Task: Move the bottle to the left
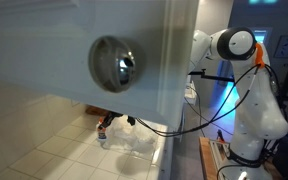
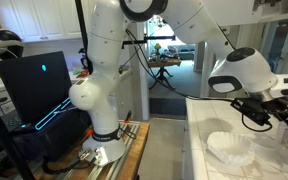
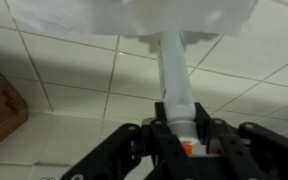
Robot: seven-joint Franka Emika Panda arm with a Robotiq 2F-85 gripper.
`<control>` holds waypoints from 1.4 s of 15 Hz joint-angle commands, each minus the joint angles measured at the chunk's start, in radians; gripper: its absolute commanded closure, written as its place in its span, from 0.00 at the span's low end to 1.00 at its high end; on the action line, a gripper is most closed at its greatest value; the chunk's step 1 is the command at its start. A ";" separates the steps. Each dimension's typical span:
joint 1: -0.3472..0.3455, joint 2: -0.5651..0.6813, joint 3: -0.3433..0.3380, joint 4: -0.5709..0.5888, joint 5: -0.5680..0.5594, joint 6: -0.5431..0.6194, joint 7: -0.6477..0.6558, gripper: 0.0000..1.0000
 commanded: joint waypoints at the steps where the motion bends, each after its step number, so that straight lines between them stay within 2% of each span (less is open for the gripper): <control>1: -0.039 -0.010 0.061 0.001 0.009 0.035 -0.017 0.92; 3: -0.032 -0.041 0.067 -0.022 0.003 0.023 -0.010 0.92; 5: 0.011 -0.083 0.028 -0.059 -0.011 -0.026 -0.005 0.92; 7: 0.026 -0.118 0.031 -0.084 -0.024 -0.069 -0.010 0.92; 13: 0.013 -0.176 0.094 -0.083 -0.081 -0.335 -0.143 0.92; 21: 0.057 -0.159 0.104 -0.038 -0.246 -0.593 -0.282 0.92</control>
